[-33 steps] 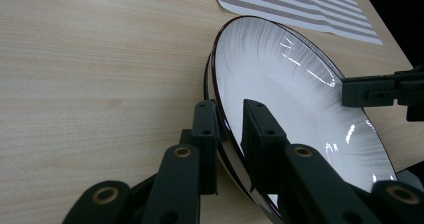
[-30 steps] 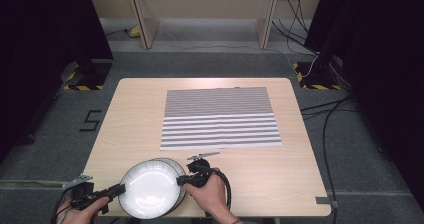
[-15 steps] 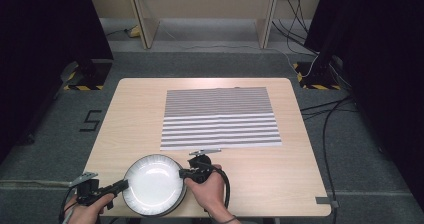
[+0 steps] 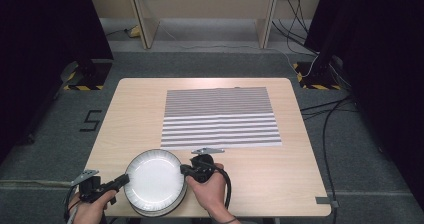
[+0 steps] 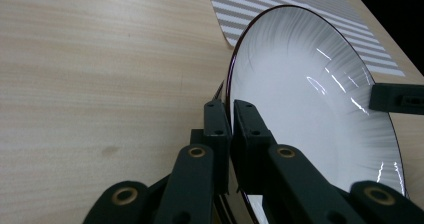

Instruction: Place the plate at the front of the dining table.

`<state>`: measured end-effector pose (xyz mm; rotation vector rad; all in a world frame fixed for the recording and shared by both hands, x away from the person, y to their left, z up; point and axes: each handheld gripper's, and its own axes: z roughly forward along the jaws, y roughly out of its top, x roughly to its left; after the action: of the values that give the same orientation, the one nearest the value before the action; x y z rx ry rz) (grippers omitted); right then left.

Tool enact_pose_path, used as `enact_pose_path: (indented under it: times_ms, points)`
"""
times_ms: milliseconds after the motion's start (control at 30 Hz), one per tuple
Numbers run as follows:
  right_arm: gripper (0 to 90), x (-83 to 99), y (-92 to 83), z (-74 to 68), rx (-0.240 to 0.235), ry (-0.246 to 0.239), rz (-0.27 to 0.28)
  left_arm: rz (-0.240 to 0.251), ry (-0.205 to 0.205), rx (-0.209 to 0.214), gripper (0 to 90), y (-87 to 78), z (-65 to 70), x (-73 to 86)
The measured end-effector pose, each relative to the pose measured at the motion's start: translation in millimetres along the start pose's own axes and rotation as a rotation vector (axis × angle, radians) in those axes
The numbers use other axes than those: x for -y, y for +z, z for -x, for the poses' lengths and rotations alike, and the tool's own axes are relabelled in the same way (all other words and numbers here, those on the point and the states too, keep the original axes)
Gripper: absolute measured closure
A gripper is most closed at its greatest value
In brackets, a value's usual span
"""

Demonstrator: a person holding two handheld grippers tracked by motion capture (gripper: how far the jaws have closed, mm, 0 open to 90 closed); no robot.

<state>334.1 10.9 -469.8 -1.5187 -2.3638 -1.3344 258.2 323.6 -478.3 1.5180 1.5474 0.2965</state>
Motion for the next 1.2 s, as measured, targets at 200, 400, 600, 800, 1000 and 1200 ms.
enact_pose_path:
  times_ms: [200, 400, 600, 800, 1000, 1200]
  points:
    - [87.2, -2.8, -3.8, 3.1, -0.006, 0.006, -0.005, 0.01, -0.016, 0.007, 85.8, 2.6, 1.5, -2.9]
    - [87.5, -4.9, -5.4, 2.4, 0.003, -0.009, 0.011, 0.01, 0.005, -0.008, 86.0, 3.3, 4.7, -4.8]
    - [87.6, -5.4, -5.3, 2.1, 0.008, -0.009, 0.019, 0.016, 0.033, -0.027, 86.1, 4.1, 7.8, -7.1]
    - [87.8, -7.3, -7.2, 1.6, 0.015, -0.012, 0.033, 0.031, 0.041, -0.032, 86.1, 4.3, 10.8, -10.2]
    - [87.8, -10.8, -11.9, 3.2, 0.016, -0.004, 0.049, 0.03, 0.017, -0.014, 86.0, 6.1, 12.2, -14.3]
    - [87.9, -14.4, -14.8, 4.4, 0.022, 0.0, 0.056, 0.037, 0.021, -0.013, 86.0, 7.5, 16.5, -19.7]
